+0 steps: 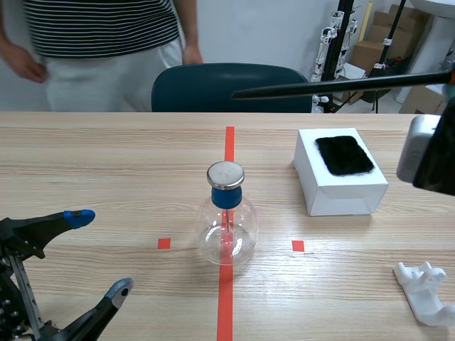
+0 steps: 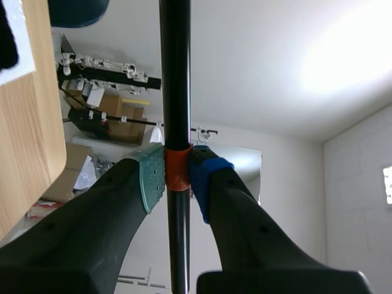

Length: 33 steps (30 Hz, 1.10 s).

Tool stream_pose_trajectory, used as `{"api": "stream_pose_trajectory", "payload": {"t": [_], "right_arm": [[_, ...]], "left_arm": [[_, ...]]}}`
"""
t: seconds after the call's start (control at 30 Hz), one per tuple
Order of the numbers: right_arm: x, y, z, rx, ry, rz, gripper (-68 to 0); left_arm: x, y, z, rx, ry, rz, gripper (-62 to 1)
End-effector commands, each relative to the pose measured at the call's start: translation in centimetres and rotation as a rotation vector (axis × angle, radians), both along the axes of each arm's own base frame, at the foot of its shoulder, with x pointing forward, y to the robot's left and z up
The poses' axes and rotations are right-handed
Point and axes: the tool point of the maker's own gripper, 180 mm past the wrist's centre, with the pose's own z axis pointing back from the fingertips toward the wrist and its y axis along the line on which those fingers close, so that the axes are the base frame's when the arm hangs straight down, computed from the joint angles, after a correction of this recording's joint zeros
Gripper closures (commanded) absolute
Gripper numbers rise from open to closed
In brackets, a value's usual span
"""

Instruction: Do the electroscope experiment. hold the rod still at the electroscope

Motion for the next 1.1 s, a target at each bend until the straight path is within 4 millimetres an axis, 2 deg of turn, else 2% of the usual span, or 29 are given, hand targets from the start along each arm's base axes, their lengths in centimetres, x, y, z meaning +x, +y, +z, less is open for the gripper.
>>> {"api": "stream_pose_trajectory", "payload": {"t": [0.0,0.27,0.4,1.07], "right_arm": [[0.4,-0.3,0.4,-0.027,-0.031,-0.005,-0.4],[0.4,-0.1,-2.6,-0.077,0.031,0.009,-0.4],[0.2,-0.1,-3.5,-0.086,0.054,0.020,-0.4],[0.5,-0.2,-3.8,-0.113,0.054,0.027,-0.4]], "left_arm": [[0.2,0.1,0.6,-0.015,-0.020,0.003,-62.3],[0.2,0.1,0.6,-0.016,-0.020,0.003,-62.3],[0.2,0.1,0.6,-0.015,-0.020,0.003,-62.3],[0.2,0.1,0.6,-0.015,-0.020,0.003,-62.3]]}}
